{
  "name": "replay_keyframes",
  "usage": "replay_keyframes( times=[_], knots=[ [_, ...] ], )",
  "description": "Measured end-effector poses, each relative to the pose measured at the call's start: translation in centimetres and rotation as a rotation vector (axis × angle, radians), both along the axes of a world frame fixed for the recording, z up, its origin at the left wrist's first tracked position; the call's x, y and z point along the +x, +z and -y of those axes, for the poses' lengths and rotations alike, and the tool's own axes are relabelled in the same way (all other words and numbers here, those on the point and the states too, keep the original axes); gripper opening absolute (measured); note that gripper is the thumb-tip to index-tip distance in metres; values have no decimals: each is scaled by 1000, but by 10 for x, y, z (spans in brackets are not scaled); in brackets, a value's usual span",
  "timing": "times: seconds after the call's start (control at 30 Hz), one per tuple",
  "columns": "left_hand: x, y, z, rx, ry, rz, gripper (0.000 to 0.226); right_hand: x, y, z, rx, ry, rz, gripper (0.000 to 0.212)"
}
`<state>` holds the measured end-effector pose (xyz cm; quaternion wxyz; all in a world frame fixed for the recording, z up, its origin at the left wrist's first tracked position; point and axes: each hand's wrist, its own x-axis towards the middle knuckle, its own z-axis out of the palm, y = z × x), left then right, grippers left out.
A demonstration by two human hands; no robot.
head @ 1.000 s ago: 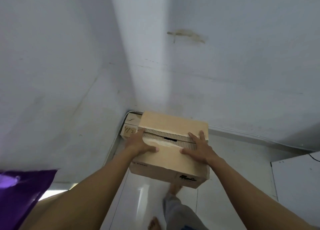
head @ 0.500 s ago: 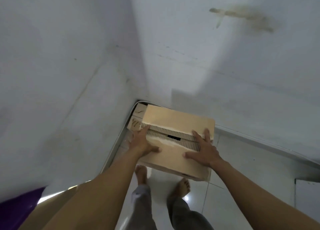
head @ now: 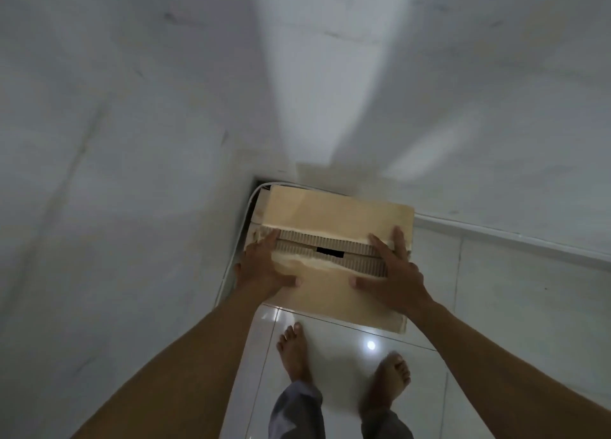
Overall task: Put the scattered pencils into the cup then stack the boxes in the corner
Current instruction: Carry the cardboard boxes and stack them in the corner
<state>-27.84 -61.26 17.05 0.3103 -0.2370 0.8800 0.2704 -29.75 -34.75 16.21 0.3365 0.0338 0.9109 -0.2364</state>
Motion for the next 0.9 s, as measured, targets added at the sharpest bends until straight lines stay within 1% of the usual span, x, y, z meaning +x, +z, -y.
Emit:
replay_keyframes(
  times=[0.17, 0.3, 0.43, 0.6, 0.73, 0.9],
  knots=[
    [-28, -57, 32, -20, -7, -20, 120, -21, -62, 29, -14, 4, -43, 101],
    [-49, -95, 50, -52, -16, -9, 117, -39, -99, 51, -13, 22, -88, 100],
    [-61, -116, 63, -59, -19, 17, 117, -53, -122, 64, -31, 61, -112, 98],
    [-68, -134, 72, -66, -15, 23, 118, -56, -142, 74, -46, 69, -93, 98],
    [-69, -140, 76, -39, 6, -35, 117, -57, -146, 74, -61, 41, -100, 97],
    [-75, -141, 86, -46, 41, -44, 117, -68, -146, 82, -97, 91, -100, 99]
  ],
)
